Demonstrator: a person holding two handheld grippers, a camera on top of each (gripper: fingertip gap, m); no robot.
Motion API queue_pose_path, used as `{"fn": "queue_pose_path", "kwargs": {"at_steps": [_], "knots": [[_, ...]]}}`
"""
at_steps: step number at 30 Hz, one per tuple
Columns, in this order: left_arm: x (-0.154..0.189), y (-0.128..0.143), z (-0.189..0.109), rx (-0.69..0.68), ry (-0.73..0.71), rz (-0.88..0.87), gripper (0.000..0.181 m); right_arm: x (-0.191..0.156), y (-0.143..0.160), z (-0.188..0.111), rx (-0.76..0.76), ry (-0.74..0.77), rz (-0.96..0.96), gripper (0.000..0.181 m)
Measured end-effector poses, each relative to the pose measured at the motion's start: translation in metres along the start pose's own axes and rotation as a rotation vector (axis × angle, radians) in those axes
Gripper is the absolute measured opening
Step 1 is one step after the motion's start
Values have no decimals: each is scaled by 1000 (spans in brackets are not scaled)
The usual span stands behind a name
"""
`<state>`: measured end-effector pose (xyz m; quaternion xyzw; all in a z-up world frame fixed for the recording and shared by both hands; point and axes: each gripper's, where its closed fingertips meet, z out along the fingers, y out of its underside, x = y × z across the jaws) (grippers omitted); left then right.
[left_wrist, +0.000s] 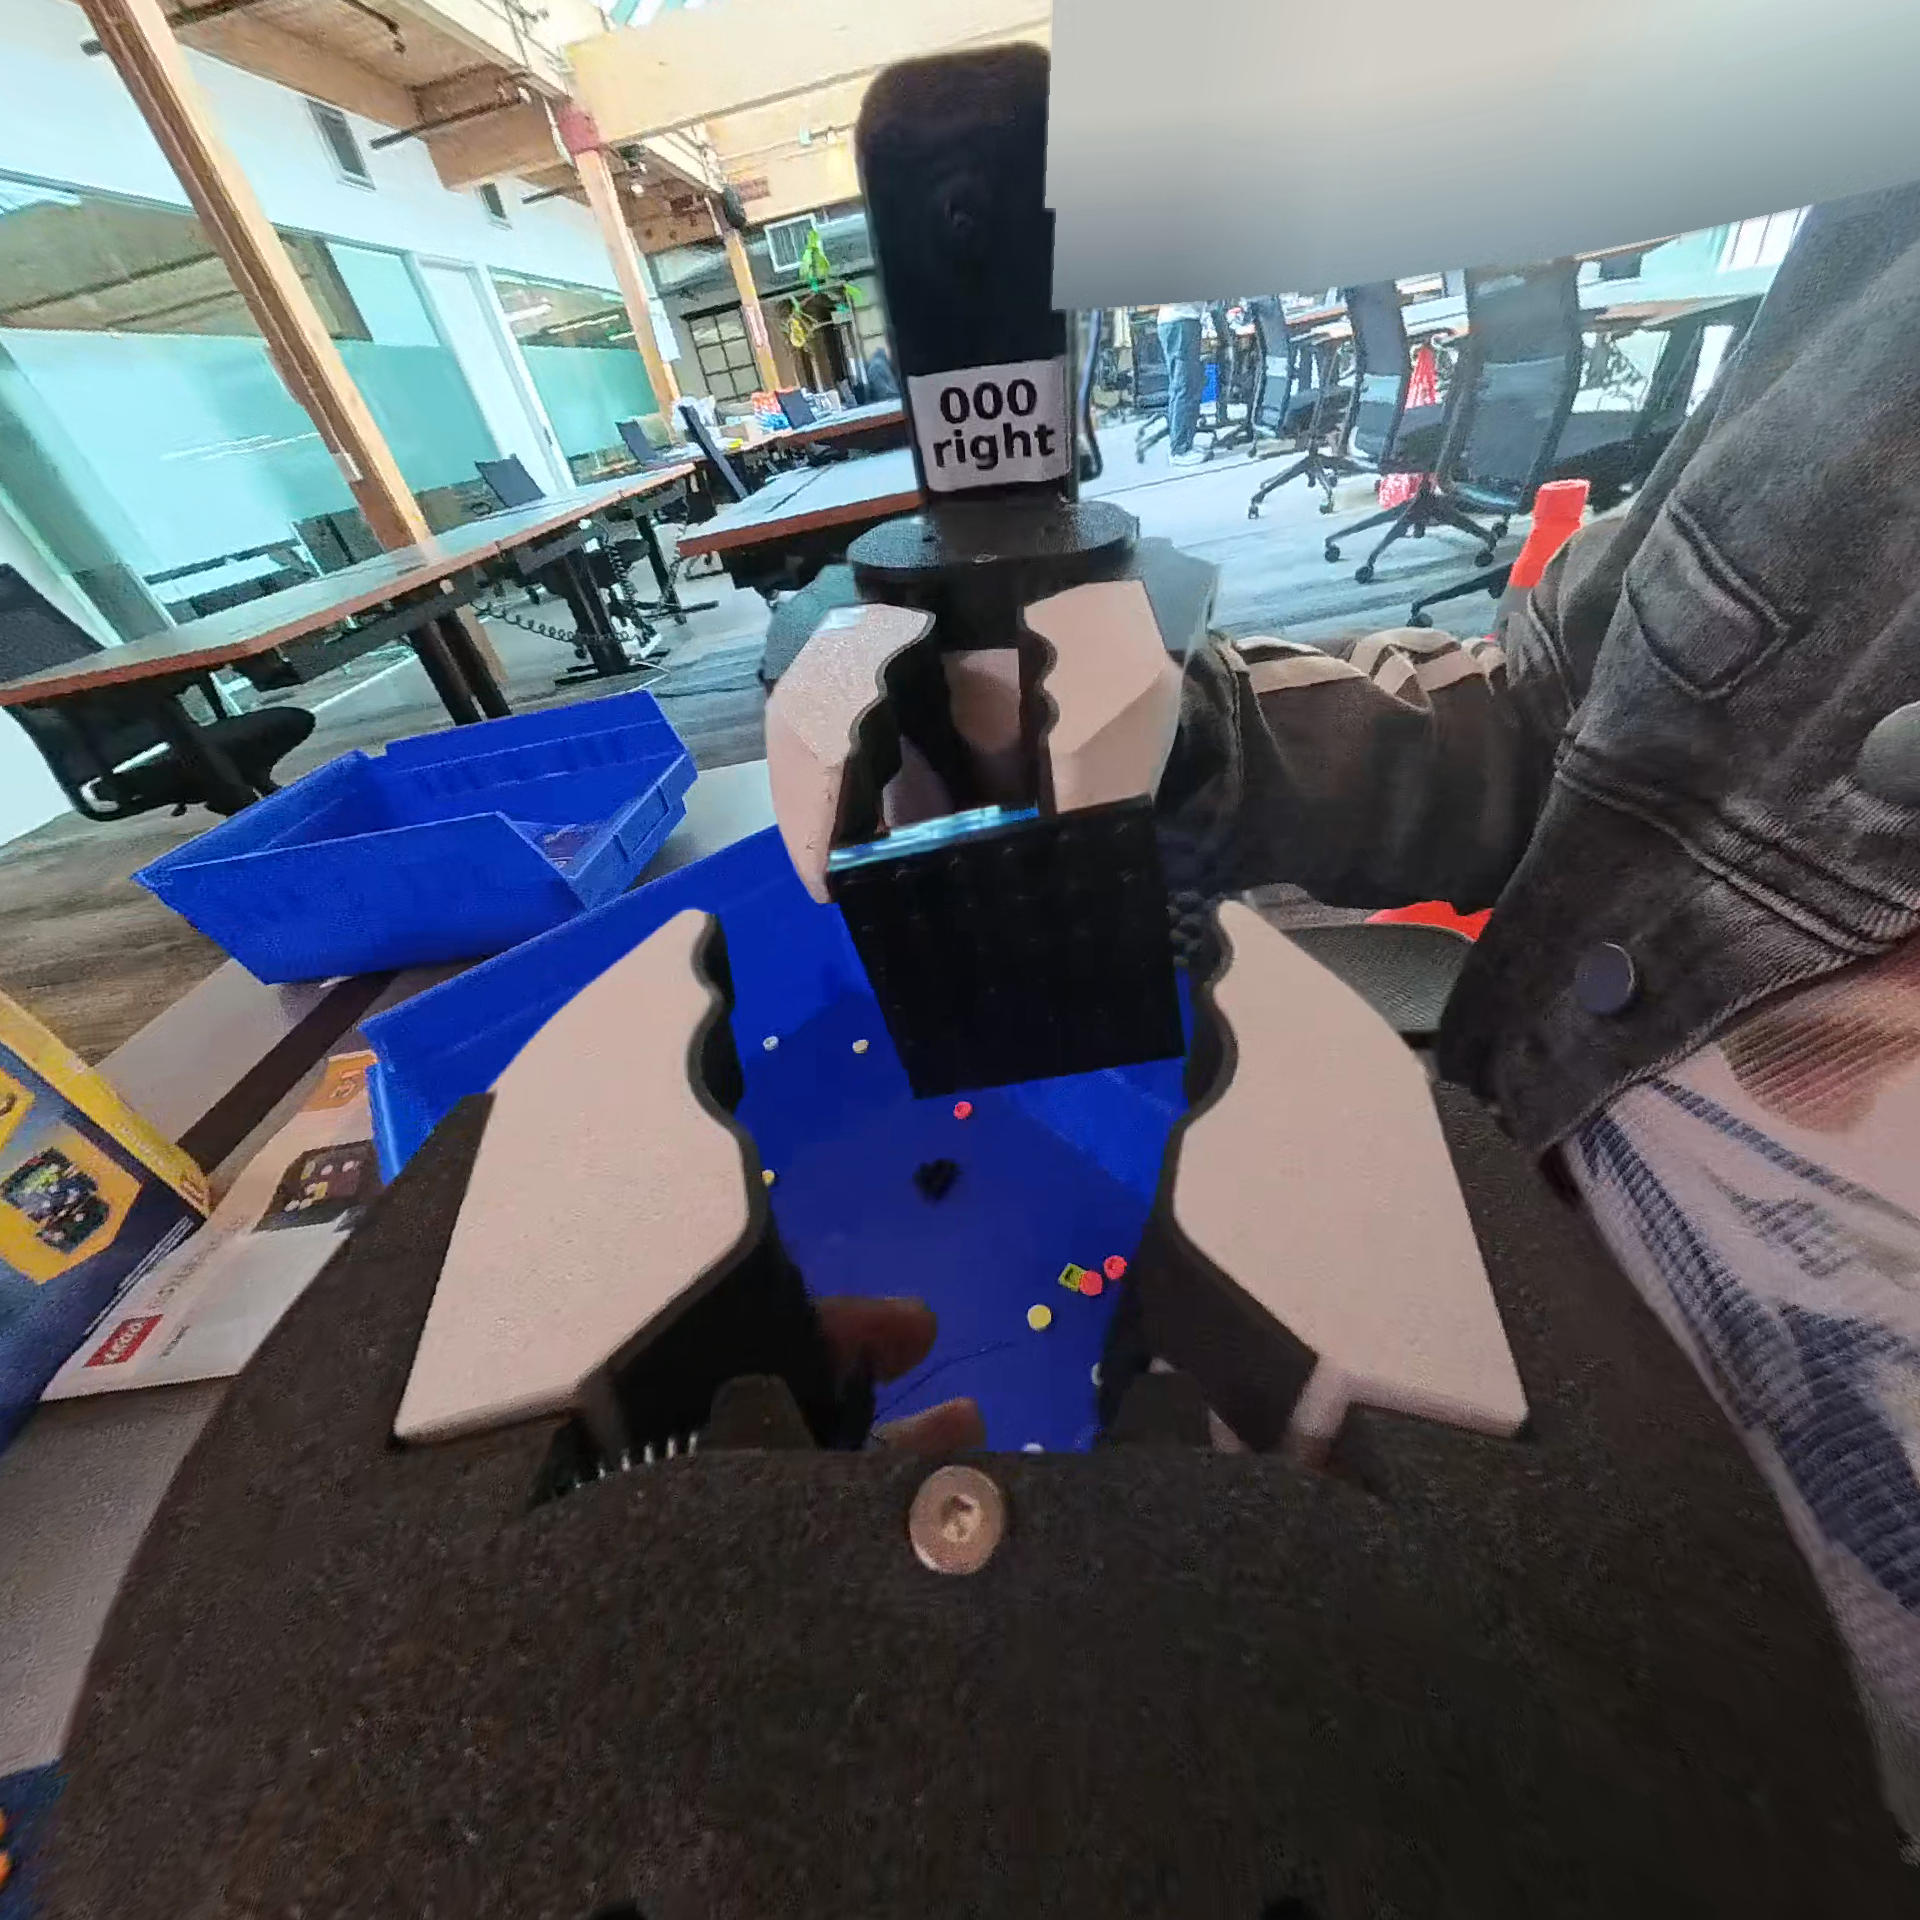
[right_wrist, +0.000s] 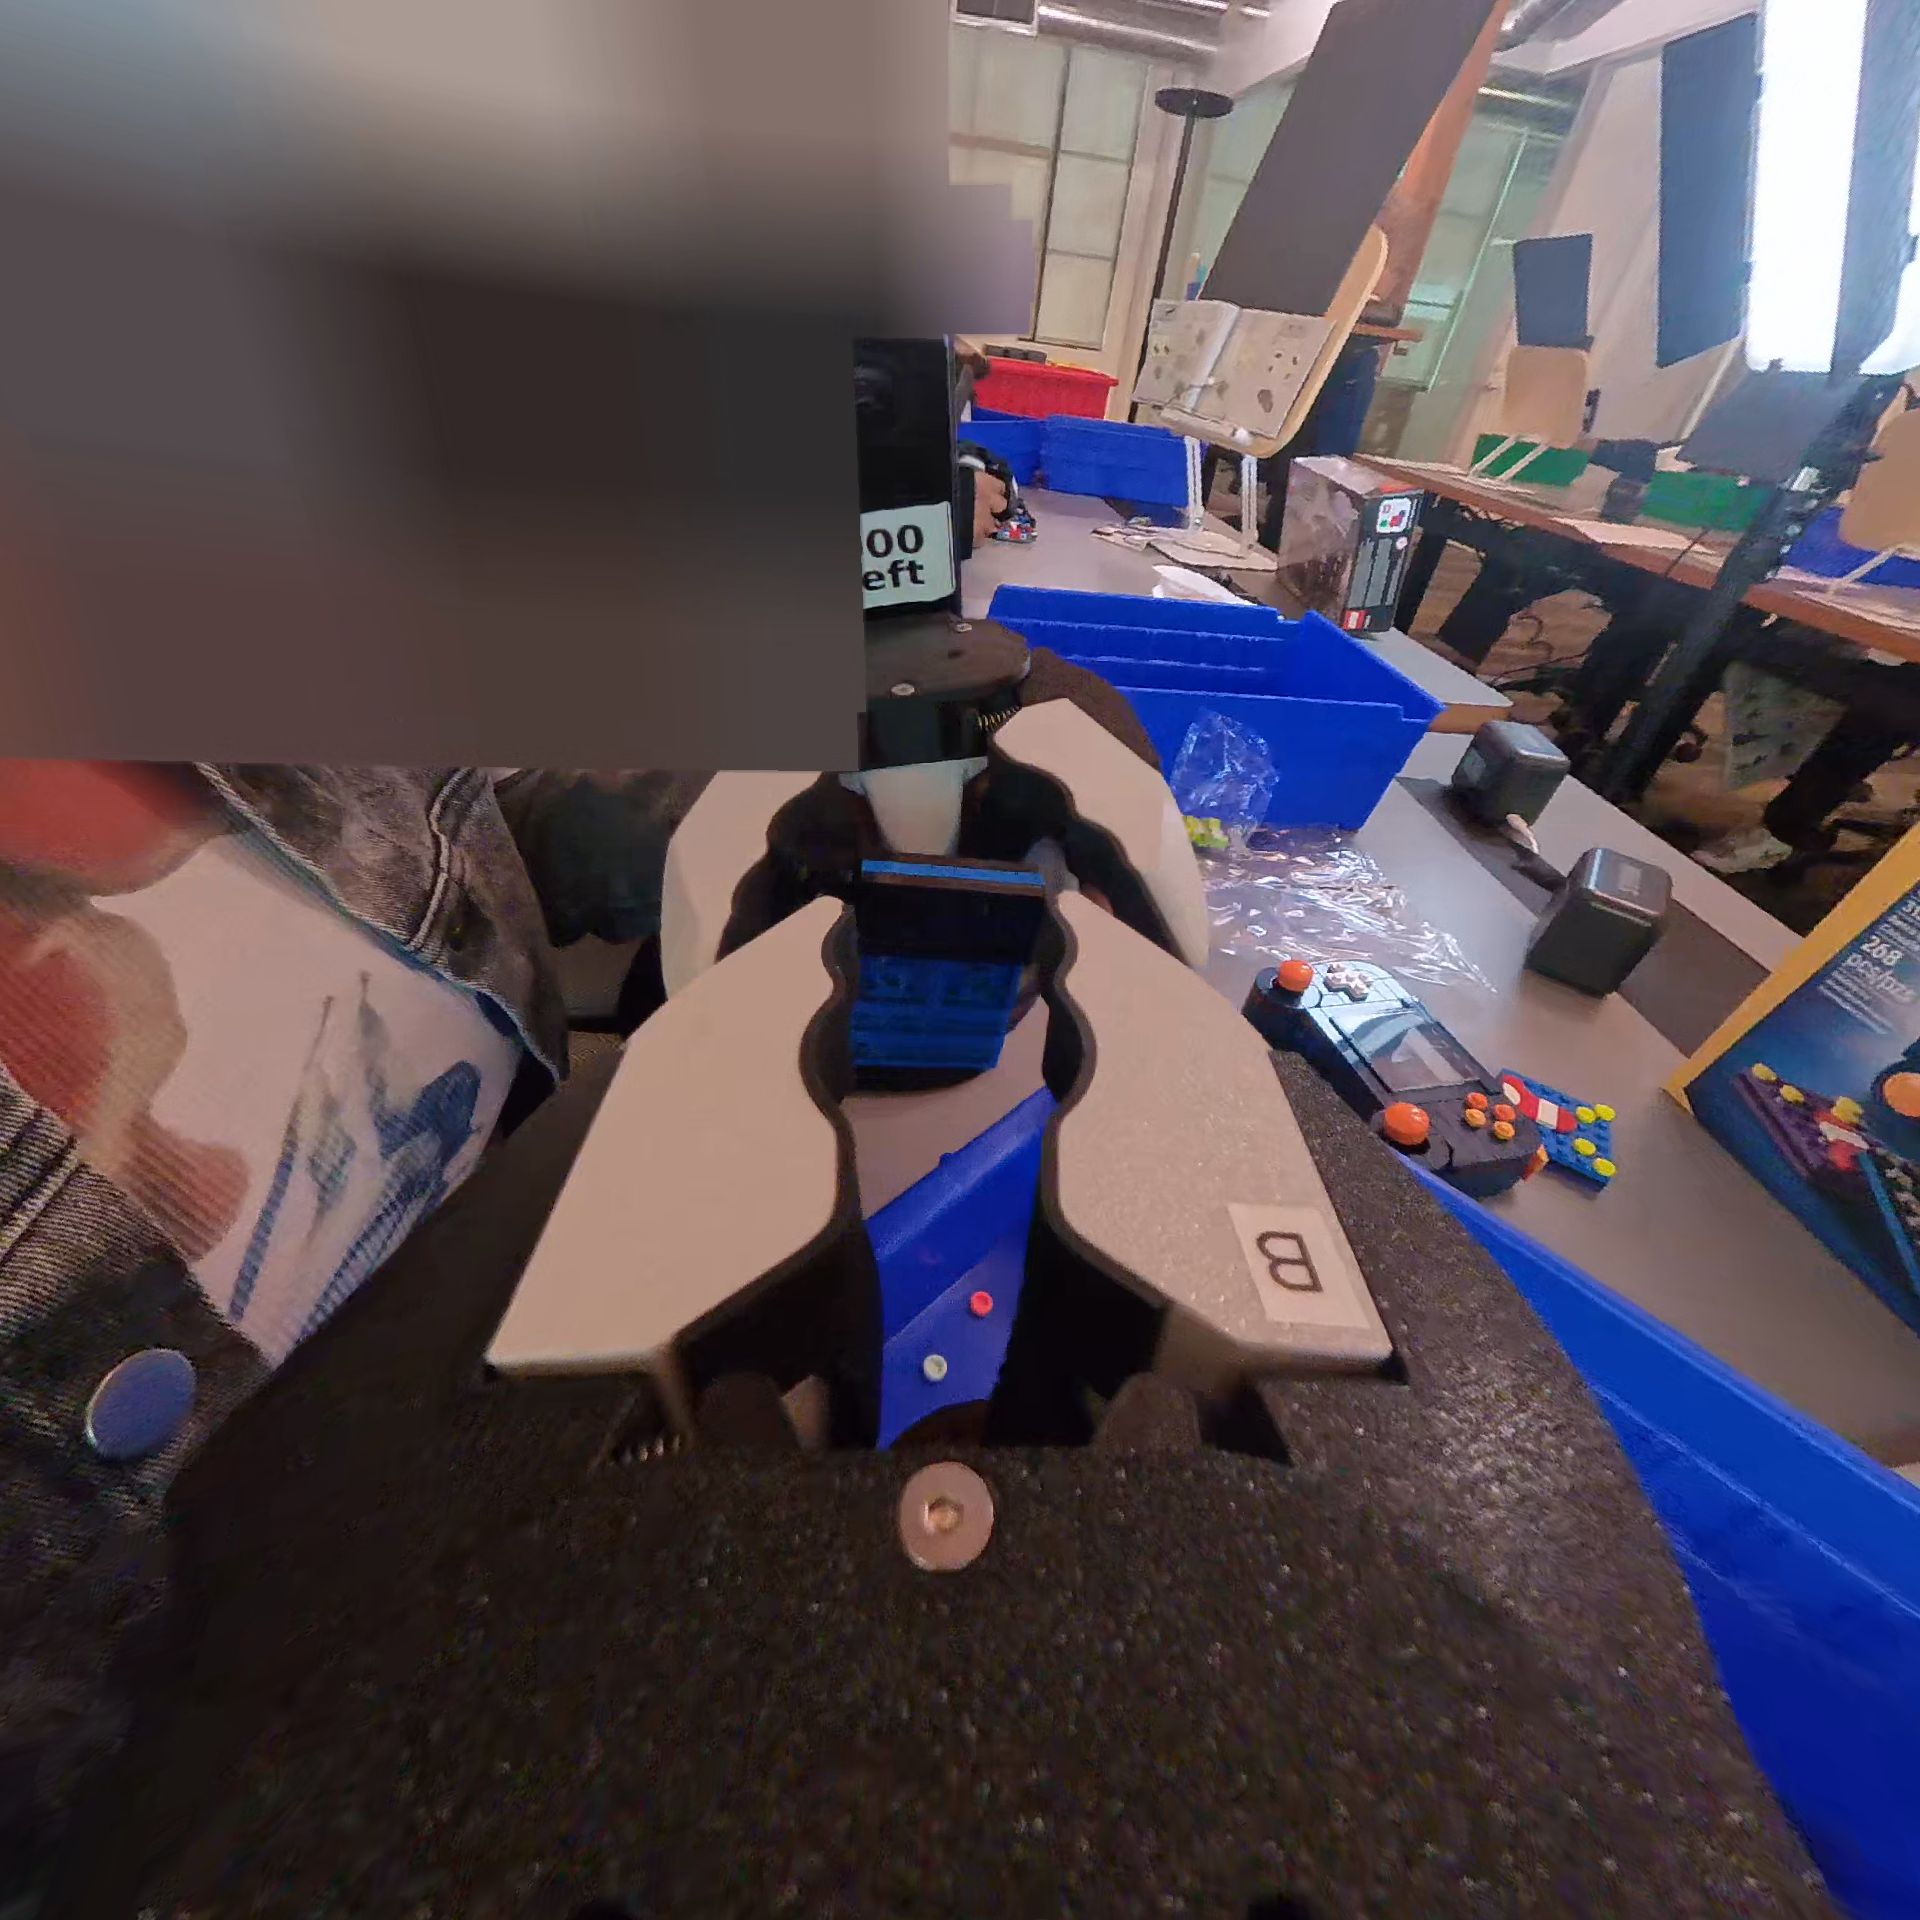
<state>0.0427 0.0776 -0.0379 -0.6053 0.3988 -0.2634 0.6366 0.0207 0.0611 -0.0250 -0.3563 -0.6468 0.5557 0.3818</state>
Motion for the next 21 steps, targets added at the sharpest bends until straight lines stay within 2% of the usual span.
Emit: {"fn": "queue_pose_path", "kwargs": {"at_steps": [3, 5, 10, 13, 14, 15, 16, 17, 18, 21], "knots": [[6, 6, 4, -40, 42, 12, 64, 1, 1, 1, 1, -8, 14, 33], [5, 7, 5, -40, 32, -9, 60, 3, 2, 1, 3, -1, 7, 33], [7, -4, 1, 83, 21, -63, 58, -3, -5, 1, 68, -15, -3, 33], [3, -18, -12, 221, 19, -109, 55, -2, -7, -2, 108, 6, -19, 32], [-7, -19, -19, 236, -28, -139, 49, 1, -2, -3, 86, 30, -42, 28], [-6, -29, -34, 338, 15, -122, 11, 4, -8, -9, 147, 50, -57, 0], [-14, -29, -43, 361, 1, -194, 11, 4, -18, -18, 217, 38, -64, 0], [-16, -25, -45, 347, -1, -194, 12, 5, -27, -24, 262, 43, -80, 0], [-19, -18, -43, 312, -21, -185, 12, 9, -30, -25, 251, 71, -94, 0], [-24, -9, -36, 263, -43, -225, 12, 15, -9, -14, 80, 63, -92, 0]]}}
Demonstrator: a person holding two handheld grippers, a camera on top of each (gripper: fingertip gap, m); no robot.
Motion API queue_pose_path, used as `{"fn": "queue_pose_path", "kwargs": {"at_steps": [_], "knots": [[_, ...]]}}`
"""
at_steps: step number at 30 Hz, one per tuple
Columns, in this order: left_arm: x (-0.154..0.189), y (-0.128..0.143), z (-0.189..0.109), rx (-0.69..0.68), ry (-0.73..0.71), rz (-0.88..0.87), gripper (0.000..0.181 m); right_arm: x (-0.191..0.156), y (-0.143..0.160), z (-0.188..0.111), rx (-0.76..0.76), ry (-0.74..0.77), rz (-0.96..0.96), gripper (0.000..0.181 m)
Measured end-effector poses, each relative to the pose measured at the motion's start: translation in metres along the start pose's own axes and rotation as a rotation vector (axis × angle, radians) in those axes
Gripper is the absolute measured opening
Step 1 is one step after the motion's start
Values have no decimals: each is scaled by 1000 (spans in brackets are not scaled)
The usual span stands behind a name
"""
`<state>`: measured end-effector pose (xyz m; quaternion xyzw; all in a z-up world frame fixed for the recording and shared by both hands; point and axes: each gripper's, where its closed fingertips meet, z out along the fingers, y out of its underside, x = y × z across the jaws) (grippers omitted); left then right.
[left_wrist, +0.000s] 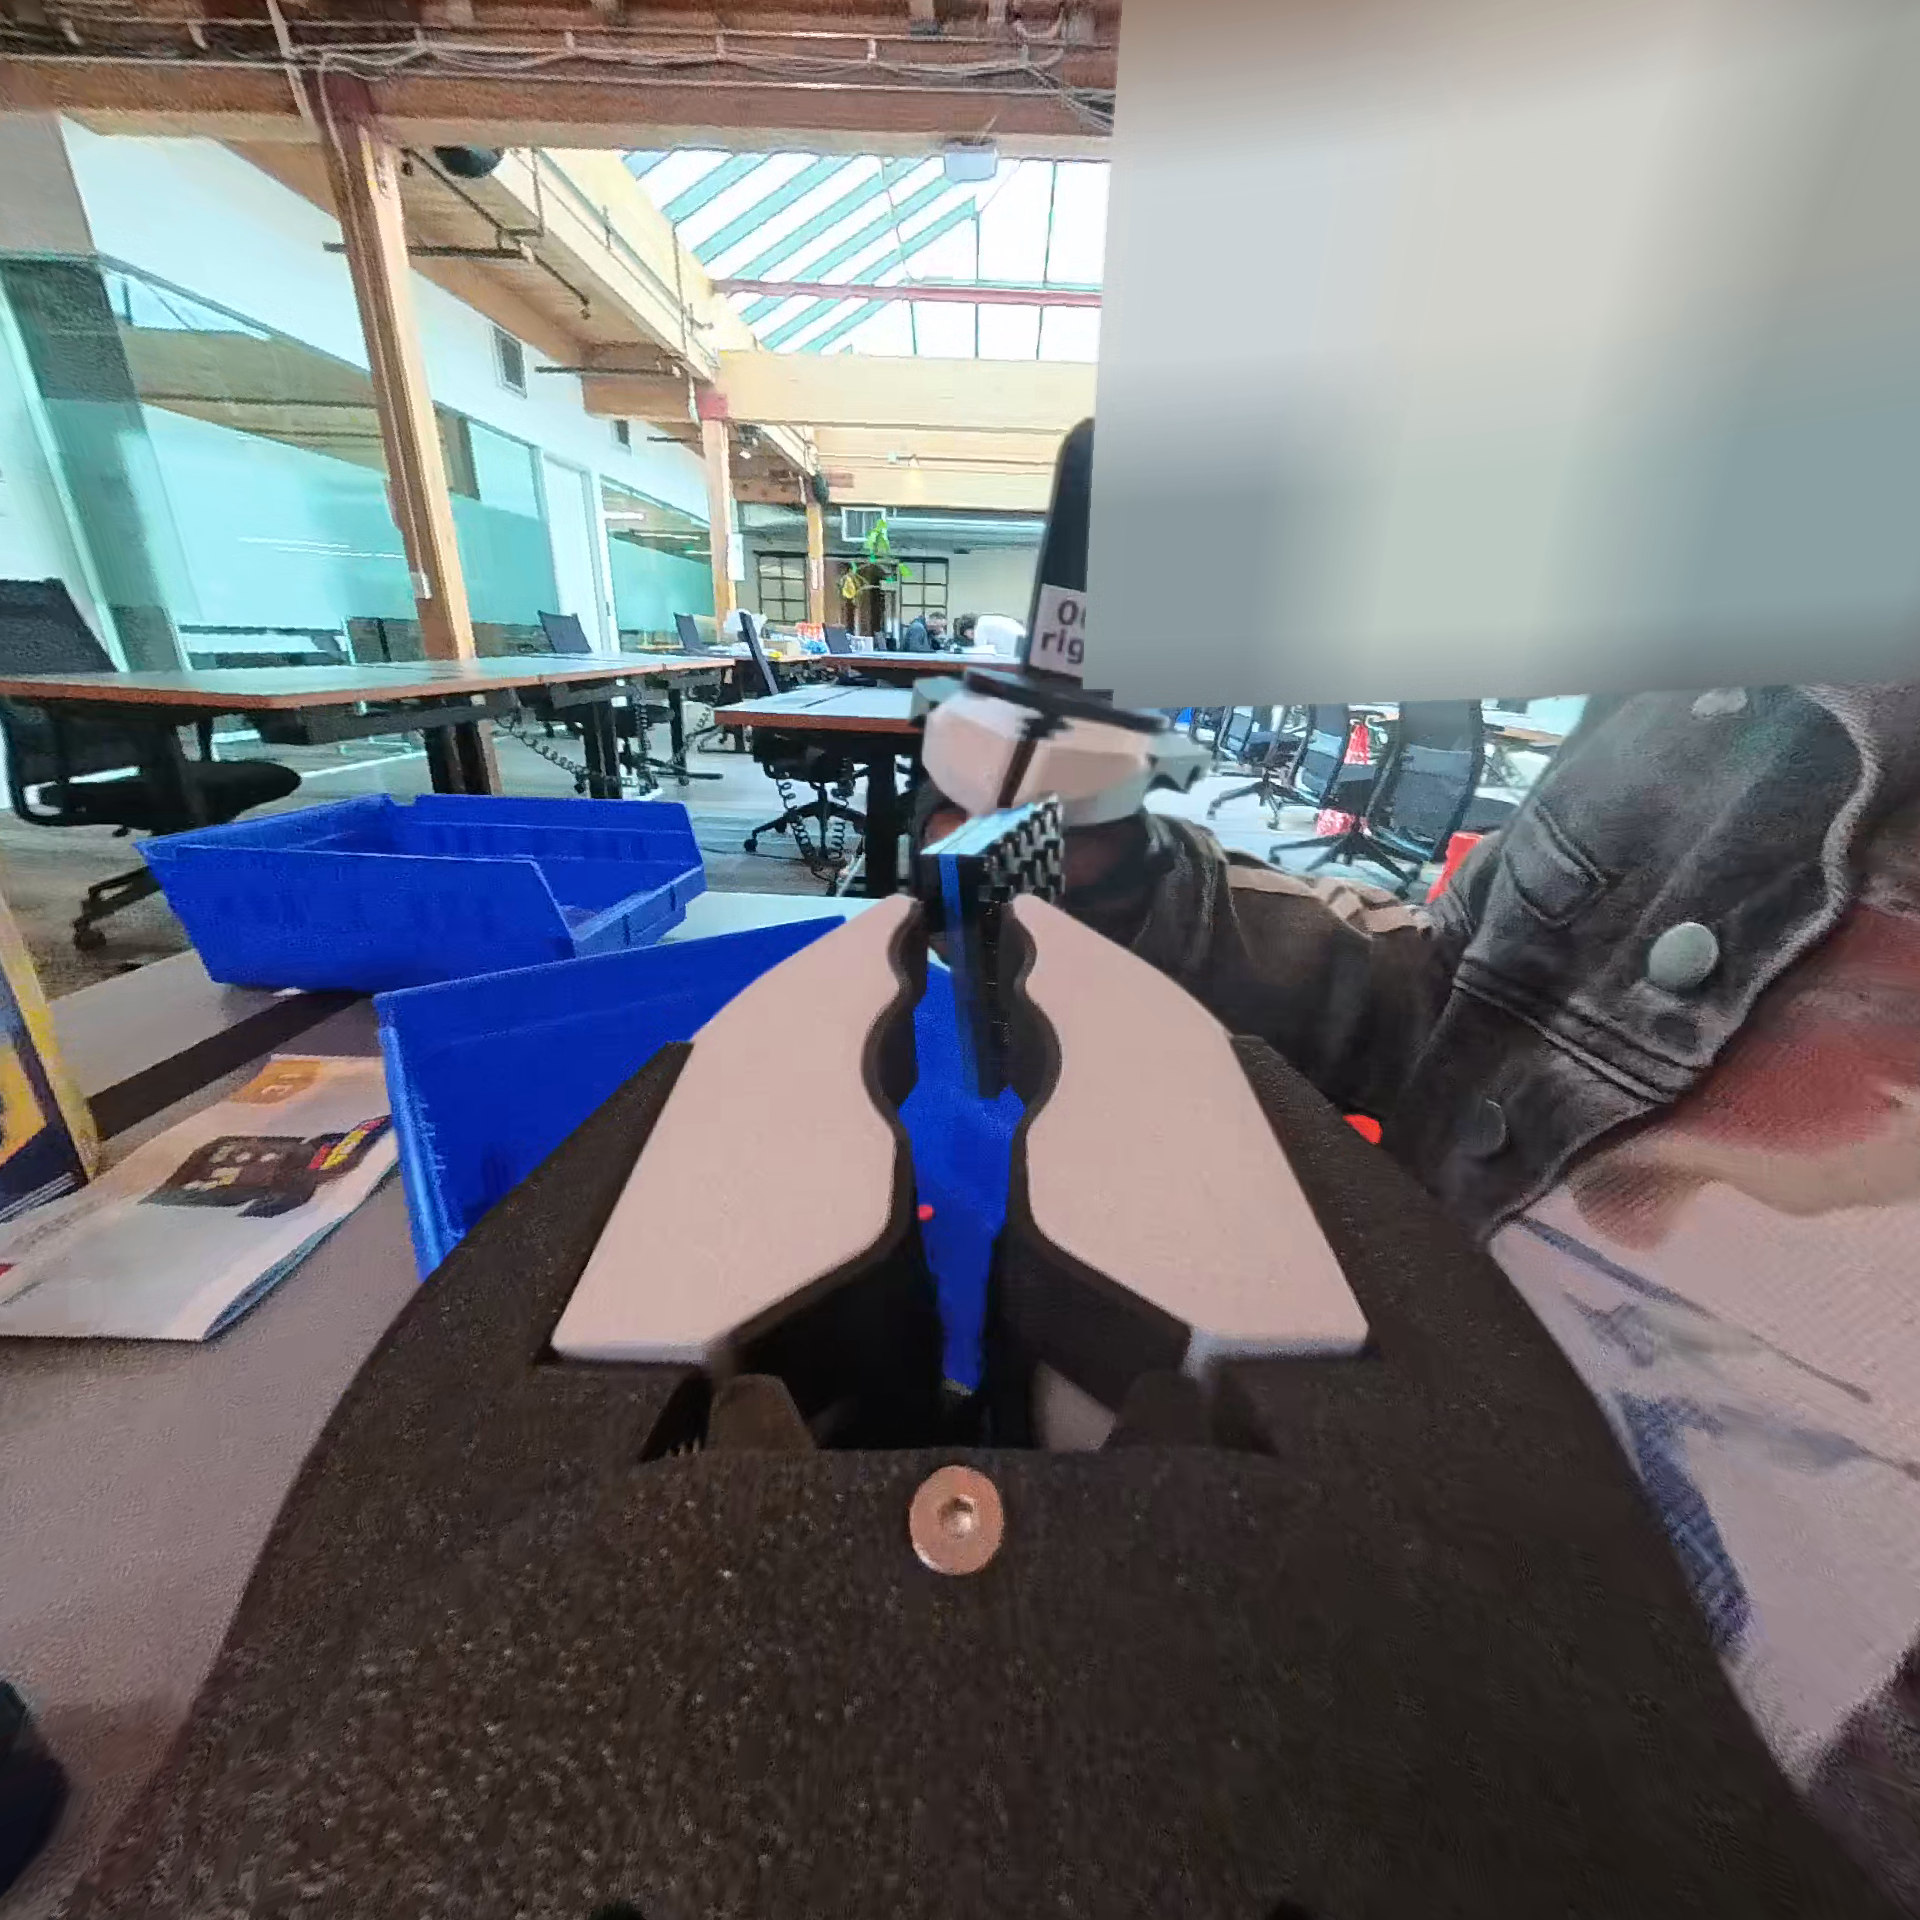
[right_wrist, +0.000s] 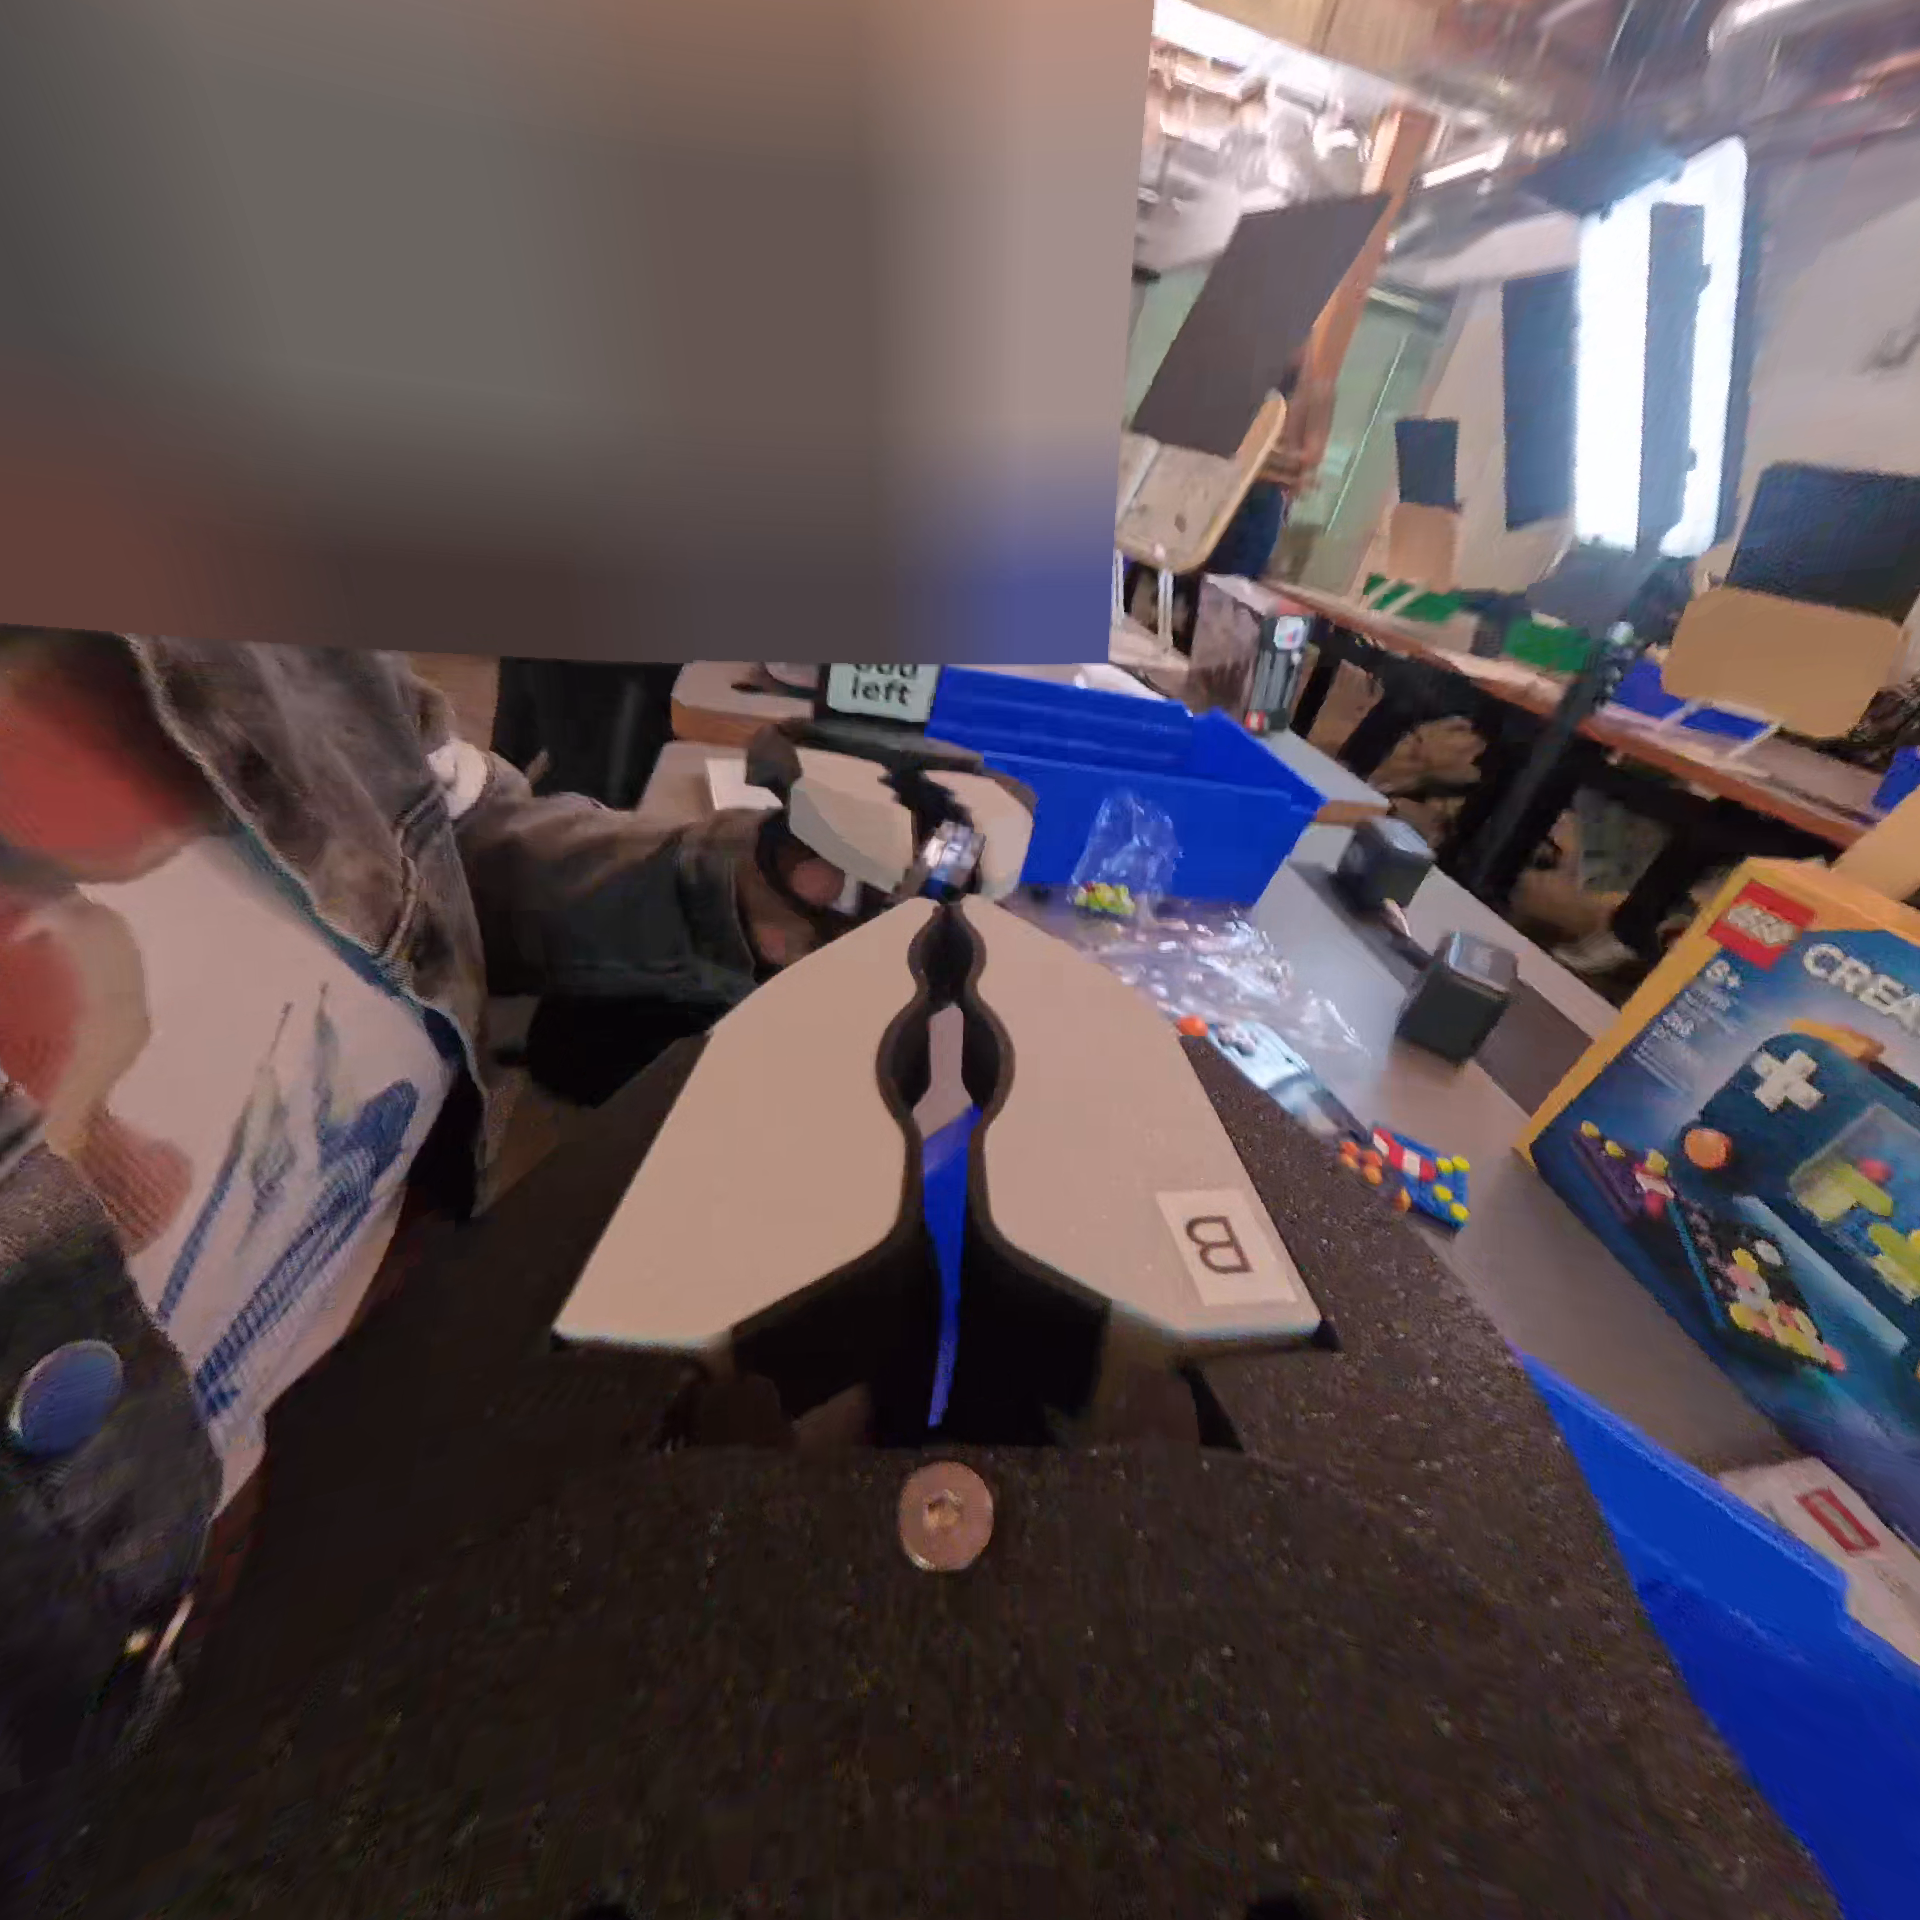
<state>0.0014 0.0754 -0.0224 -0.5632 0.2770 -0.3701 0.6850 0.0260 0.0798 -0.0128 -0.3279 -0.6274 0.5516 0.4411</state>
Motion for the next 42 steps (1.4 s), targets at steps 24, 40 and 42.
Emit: {"fn": "queue_pose_path", "kwargs": {"at_steps": [24, 40, 42], "knots": [[-13, 8, -3, 28, -240, 358, 30, 18, 19, 2, -346, 570, -953, 8], [-38, 56, 27, -258, -407, -144, 48, 41, 65, -8, -1001, 488, -1492, 8], [-37, 55, 31, -254, -379, -138, 33, 41, 65, -10, -1006, 479, -1520, 8]]}}
